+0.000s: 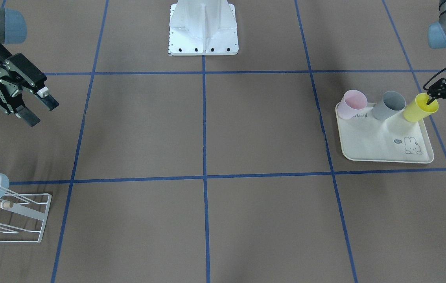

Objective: Transfer IKEA cup to right arm and place on rack

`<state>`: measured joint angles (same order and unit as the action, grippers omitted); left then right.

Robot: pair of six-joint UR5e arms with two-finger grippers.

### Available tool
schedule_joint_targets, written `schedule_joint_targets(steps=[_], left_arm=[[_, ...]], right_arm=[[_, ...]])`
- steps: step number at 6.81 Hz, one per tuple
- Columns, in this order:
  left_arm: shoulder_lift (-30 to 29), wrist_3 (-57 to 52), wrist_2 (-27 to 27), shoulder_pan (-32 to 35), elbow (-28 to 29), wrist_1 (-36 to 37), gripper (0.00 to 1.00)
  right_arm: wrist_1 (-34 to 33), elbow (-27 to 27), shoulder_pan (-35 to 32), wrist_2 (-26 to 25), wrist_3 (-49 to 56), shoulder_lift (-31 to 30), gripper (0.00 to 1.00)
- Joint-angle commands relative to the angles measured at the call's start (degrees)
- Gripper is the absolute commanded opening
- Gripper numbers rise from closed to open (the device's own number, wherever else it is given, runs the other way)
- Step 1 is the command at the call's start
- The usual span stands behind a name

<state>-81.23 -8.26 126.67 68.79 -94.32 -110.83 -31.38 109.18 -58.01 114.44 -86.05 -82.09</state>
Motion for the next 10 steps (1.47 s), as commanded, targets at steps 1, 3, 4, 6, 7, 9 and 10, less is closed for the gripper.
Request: schedule_joint_targets(steps=[1,3,4,6,7,9,10], left_arm=[[-0.1,0.0,0.1,-1.1,0.5,-0.2,1.0],[-0.1,-0.1,0.0,-1.2,0.5,-0.3,0.68],[-0.1,-0.3,0.1,-1.2,0.5,-0.3,0.59],[-0.1,-0.3,0.1,-1.9,0.3,-0.4,0.56],[-0.1,-0.3,0.1,-2.0,0.4,-0.4,0.56],[-0.2,-0.3,0.1,-2.2,0.4,-0.4,0.41],[-0.2,-0.5,0.0,-2.3,0.4,-0.4,0.16]], right_arm=[[0.0,-0.1,0.0,0.1,0.1,0.0,1.0],[0.0,-0.1,0.0,0.1,0.1,0.0,1.0],[0.0,-0.1,0.0,0.1,0.1,0.0,1.0],[0.0,0.0,0.0,0.1,0.0,0.0,1.0],[0.0,-0.1,0.0,0.1,0.0,0.0,1.0],[0.0,0.0,0.0,0.1,0.0,0.0,1.0],[0.0,0.0,0.0,0.1,0.0,0.0,1.0]])
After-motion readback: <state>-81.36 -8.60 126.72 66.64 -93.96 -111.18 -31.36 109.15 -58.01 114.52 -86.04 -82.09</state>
